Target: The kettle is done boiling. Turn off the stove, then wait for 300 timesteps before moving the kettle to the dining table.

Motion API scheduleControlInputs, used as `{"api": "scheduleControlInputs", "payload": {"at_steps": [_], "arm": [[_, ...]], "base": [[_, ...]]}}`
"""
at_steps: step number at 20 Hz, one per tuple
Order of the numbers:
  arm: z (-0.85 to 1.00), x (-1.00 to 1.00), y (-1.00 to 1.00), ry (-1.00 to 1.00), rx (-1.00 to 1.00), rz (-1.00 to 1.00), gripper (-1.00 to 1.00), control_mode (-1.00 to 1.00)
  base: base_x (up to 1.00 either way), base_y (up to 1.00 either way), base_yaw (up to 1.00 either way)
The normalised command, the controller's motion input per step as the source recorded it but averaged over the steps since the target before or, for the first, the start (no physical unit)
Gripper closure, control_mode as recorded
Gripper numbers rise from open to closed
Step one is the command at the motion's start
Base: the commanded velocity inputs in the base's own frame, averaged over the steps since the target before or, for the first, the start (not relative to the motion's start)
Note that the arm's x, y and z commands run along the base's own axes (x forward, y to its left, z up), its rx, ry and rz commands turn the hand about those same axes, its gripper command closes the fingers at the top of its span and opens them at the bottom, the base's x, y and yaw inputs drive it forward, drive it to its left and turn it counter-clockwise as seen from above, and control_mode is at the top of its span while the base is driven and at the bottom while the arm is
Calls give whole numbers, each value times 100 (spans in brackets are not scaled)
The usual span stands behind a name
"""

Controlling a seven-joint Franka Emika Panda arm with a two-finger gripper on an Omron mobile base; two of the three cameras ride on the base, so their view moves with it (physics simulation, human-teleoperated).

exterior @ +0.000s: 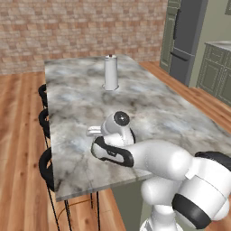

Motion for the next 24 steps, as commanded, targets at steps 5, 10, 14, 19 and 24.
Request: {"api": "scheduleControlInputs", "payload": {"at_steps": [5, 10, 14, 19, 24], "arm": [[-12, 18, 7, 1, 0, 0, 100, -100], [-10, 17, 9, 1, 0, 0, 100, -100], [-11, 3, 5, 0, 0, 0, 100, -100], [-18, 0, 0, 1, 0, 0, -100, -100], [-4, 0, 0, 0, 1, 0, -100, -100]], "base": [[0, 0, 0], [0, 0, 0], [0, 0, 0], [0, 0, 0], [0, 0, 0]]}}
